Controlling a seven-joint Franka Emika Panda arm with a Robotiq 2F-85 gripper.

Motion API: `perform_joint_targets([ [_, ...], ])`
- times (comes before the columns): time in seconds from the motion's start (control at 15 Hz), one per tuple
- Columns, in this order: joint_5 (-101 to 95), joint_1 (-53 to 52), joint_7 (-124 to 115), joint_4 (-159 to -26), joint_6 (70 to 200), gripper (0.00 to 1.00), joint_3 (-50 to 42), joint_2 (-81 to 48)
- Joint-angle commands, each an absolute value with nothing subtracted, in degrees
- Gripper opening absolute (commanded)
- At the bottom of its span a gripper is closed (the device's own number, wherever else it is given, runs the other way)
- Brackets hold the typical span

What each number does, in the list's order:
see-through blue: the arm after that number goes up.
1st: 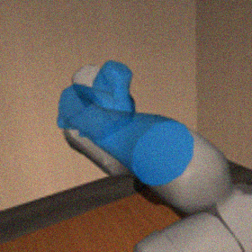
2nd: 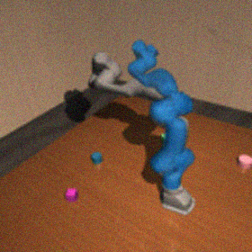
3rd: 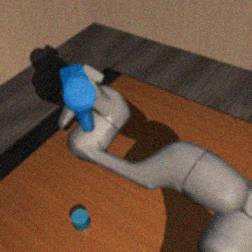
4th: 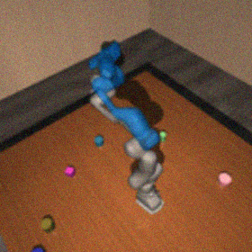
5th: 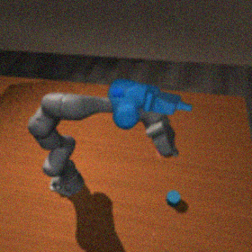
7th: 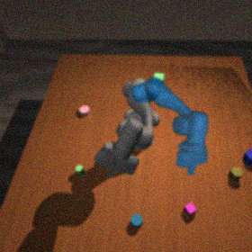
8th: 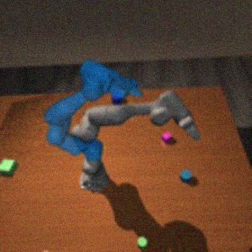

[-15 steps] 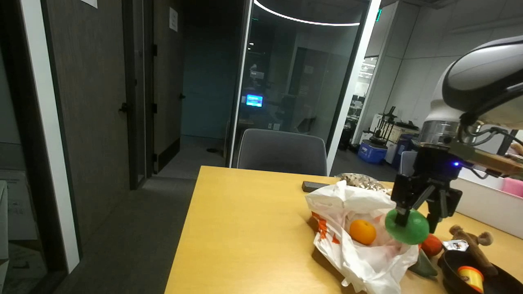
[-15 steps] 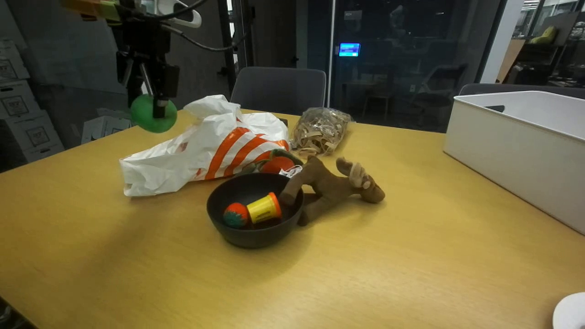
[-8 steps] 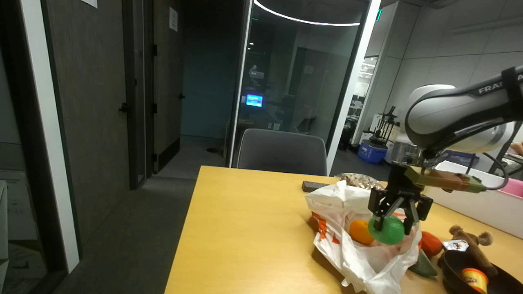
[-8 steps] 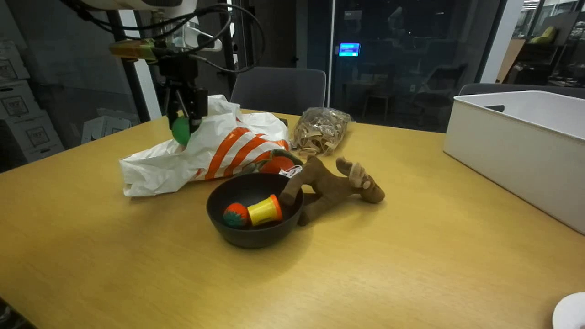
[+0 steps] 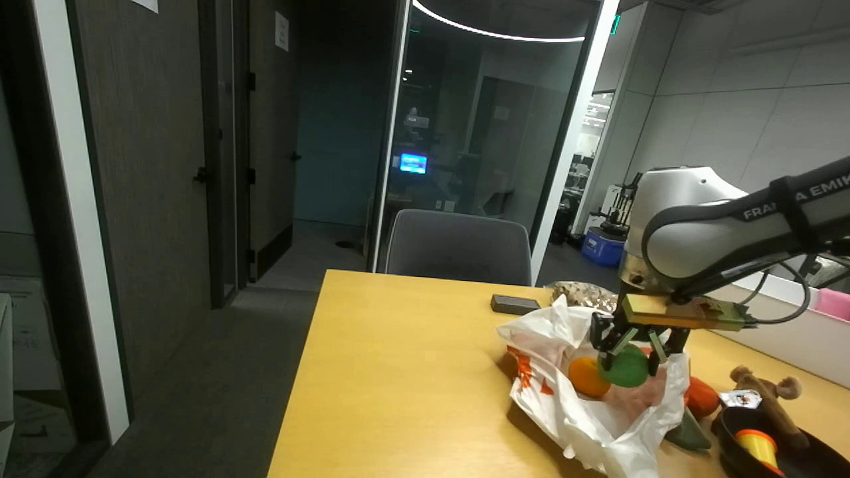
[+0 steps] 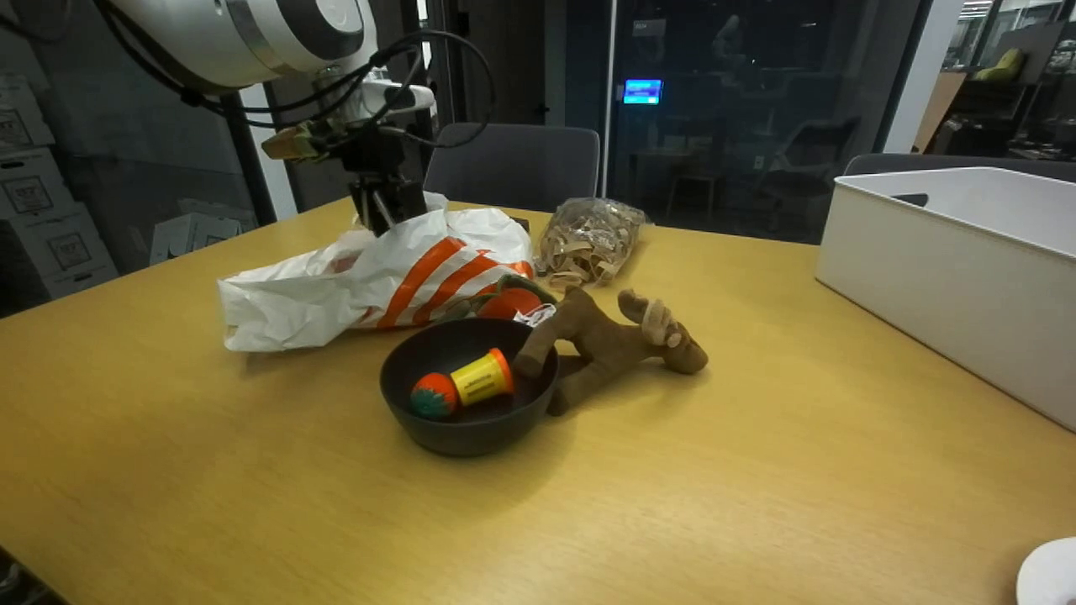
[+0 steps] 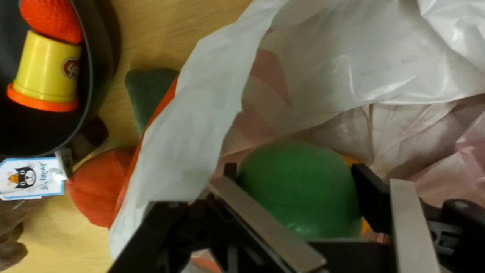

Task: Put the orange, the apple, the yellow container and the strawberry in the plastic

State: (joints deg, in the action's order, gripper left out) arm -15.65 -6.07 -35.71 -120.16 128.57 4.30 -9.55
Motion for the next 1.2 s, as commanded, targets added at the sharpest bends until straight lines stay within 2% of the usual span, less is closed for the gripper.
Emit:
perform_joint_targets([
  [0.0, -22.07, -8.14, -43.84, -118.58, 129.69, 0.5, 2.05, -11.36],
  [0.07, -23.23, -8.36, -45.07, -118.52, 129.35, 0.5, 1.83, -11.62],
  [0.13, -23.92, -8.5, -46.32, -118.53, 129.18, 0.64, 1.64, -11.71],
  [0.2, -23.79, -8.51, -46.65, -118.43, 128.73, 0.94, 1.63, -11.76],
  [0.4, -22.07, -8.28, -46.47, -118.02, 127.98, 1.0, 1.76, -11.75],
  [0.73, -14.82, -6.9, -40.13, -117.8, 124.53, 1.0, 2.8, -10.17],
  [1.13, 4.74, -2.49, -14.62, -114.69, 102.88, 1.0, 1.73, -2.59],
])
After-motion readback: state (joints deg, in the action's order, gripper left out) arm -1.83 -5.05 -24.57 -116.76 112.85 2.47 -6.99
